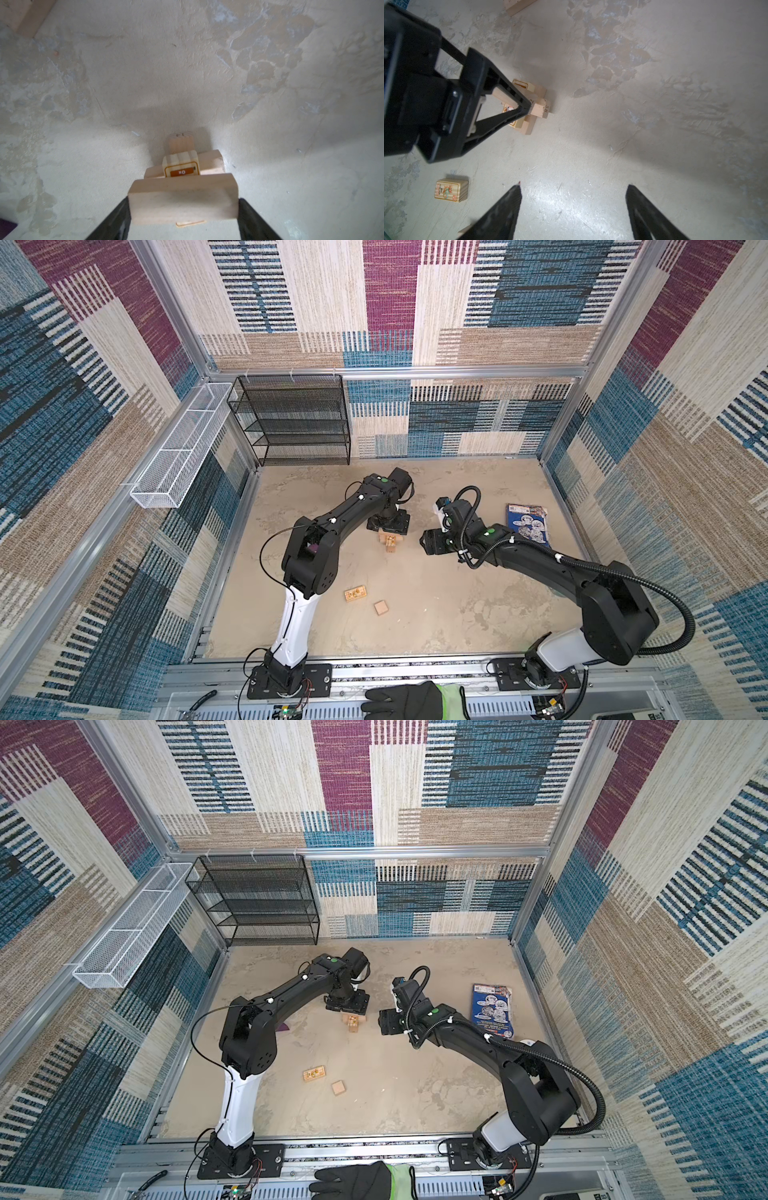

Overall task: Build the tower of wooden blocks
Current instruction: 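Lower the plain block crosswise onto the cow-printed block with the left gripper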

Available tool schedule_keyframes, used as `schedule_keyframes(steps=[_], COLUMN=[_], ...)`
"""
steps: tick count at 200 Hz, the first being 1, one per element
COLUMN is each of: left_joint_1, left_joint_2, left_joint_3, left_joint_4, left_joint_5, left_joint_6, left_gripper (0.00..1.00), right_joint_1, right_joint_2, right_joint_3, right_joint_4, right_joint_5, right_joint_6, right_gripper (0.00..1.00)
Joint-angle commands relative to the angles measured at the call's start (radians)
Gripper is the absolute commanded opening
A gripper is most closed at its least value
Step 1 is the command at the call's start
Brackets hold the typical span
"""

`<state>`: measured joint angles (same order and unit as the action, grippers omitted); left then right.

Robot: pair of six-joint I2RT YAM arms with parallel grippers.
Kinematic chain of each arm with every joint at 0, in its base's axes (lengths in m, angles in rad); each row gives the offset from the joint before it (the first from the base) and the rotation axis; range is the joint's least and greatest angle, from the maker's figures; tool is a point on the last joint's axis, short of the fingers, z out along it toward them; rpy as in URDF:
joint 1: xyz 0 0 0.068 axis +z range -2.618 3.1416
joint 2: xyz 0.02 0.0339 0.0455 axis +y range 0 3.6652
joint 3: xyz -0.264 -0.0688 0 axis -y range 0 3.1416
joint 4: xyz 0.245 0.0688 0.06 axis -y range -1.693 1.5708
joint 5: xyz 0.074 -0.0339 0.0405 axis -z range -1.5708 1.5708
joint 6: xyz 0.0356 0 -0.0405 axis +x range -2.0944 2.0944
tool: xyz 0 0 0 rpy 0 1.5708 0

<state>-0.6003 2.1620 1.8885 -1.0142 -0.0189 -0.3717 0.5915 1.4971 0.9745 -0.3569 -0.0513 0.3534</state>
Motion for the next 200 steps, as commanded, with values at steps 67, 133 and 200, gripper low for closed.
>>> schedule_keyframes(steps=[67, 133, 200], left_joint_1=[-0.003, -0.003, -0.004], left_joint_2=[0.001, 0.004, 0.002], left_joint_3=[-0.008, -0.009, -0.006], left_joint_4=[-0.017, -0.017, -0.017], left_joint_5=[0.002, -0.003, -0.001], left_joint_6=[-0.024, -0.024, -0.024], left_gripper=[0.75, 0.77, 0.8], right_joint_1=[-0.001, -0.001, 0.0], right_joint_2=[-0.004, -0.008, -0.011], right_joint_3=[-0.005, -0.007, -0.007], right_joint_4=[0.016, 0.018, 0.016], right_joint_5=[0.013, 0.014, 0.015], right_joint_6=[-0.002, -0.001, -0.001], right_gripper=[0.82, 0.82, 0.83])
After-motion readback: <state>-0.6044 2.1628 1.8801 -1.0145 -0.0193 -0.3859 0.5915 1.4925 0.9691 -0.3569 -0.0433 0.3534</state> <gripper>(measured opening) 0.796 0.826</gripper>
